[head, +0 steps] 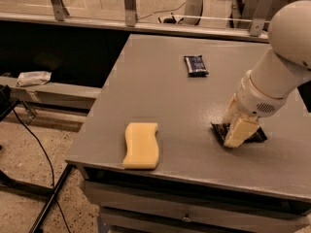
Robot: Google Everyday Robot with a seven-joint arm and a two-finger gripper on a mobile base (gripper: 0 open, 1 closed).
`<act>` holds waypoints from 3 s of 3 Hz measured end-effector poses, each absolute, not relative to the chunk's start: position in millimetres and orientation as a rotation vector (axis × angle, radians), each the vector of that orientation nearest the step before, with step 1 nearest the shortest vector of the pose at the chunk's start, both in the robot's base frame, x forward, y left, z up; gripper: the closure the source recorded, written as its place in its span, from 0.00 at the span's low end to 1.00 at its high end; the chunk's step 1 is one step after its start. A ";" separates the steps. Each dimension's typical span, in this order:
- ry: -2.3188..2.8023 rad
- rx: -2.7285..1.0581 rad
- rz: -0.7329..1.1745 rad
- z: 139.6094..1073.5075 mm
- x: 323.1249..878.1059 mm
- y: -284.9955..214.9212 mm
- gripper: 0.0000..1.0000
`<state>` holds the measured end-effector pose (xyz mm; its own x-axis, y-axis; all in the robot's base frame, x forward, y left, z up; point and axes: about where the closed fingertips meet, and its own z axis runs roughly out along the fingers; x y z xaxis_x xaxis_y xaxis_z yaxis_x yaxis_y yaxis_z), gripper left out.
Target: Move rxbar chocolate near rxbar blueberry
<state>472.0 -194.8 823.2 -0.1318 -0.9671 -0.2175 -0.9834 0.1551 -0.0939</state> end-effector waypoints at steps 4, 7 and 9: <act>2.187 -1.884 -0.033 916.9 544.1 -204.7 1.00; 2.055 -1.632 -0.047 981.6 672.4 -155.7 0.70; 2.126 -1.499 0.082 926.6 702.4 -149.9 0.23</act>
Offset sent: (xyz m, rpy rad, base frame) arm 0.0193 0.0053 0.0489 0.0048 -0.0313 0.0254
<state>702.4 -149.9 926.6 -0.2418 -0.8580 -0.4533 -0.8904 0.3818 -0.2477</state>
